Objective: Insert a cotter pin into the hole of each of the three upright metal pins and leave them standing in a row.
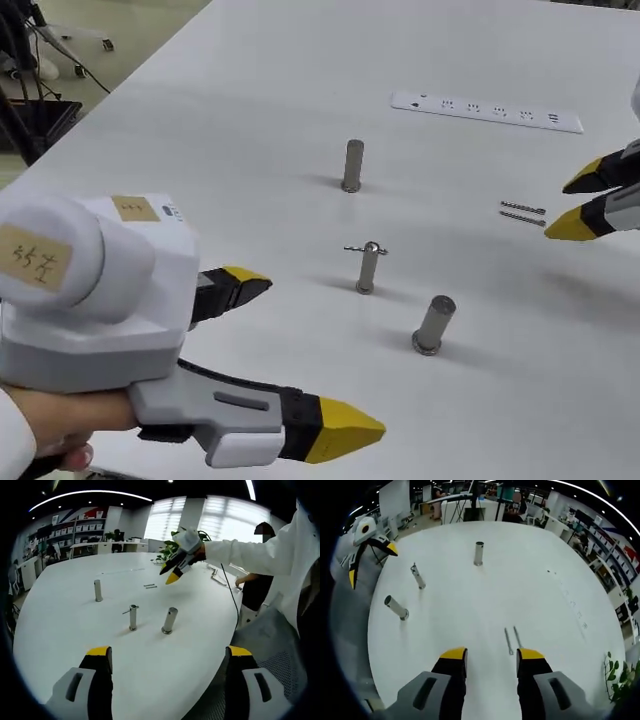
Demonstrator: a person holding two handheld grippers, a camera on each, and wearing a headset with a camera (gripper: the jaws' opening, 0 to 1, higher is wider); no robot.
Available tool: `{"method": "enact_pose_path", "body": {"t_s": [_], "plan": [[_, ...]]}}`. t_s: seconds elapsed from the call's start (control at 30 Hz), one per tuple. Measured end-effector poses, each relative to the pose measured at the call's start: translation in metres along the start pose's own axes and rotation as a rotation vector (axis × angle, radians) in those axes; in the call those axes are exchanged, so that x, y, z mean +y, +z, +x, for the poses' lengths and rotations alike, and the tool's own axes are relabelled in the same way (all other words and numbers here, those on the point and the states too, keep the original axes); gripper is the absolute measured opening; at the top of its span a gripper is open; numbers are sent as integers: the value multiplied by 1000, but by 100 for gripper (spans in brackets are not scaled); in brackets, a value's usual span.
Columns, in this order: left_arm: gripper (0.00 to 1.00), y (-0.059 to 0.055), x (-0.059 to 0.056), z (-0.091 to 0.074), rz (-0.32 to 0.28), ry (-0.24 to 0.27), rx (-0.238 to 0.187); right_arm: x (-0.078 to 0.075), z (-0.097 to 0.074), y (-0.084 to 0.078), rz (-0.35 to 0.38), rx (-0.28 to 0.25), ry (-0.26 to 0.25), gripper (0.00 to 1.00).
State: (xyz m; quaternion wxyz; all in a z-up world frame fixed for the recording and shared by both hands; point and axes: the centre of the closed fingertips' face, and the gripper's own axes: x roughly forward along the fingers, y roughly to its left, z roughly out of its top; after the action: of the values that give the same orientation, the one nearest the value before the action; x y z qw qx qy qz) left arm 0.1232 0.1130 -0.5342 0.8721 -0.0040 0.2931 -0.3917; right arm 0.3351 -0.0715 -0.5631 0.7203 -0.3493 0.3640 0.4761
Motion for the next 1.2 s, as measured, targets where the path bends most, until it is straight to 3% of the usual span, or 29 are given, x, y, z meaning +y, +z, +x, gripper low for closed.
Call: {"method": "enact_pose_path", "body": {"t_s": [0.2,0.33,0.47,0.7,0.97,1.2], "plan": [[91,3,0,1,-20,4,-13,-10,15,2,-17,20,10,27],[91,6,0,1,-36,10,-27,-24,27,-5,12,35,23,23],[90,6,-1,1,-43,13,-25,-21,34,-9,25,46,49,13],[90,12,-3,0,-46,20,-44,-28,45,-15,14,78,48,7],[89,13,-3,-1,-39,23,-35,-30,49,-24,1,125,47,5],[88,13,-2,-1,-45,25,-36,-31,54,-27,-32,158,81,0]]}}
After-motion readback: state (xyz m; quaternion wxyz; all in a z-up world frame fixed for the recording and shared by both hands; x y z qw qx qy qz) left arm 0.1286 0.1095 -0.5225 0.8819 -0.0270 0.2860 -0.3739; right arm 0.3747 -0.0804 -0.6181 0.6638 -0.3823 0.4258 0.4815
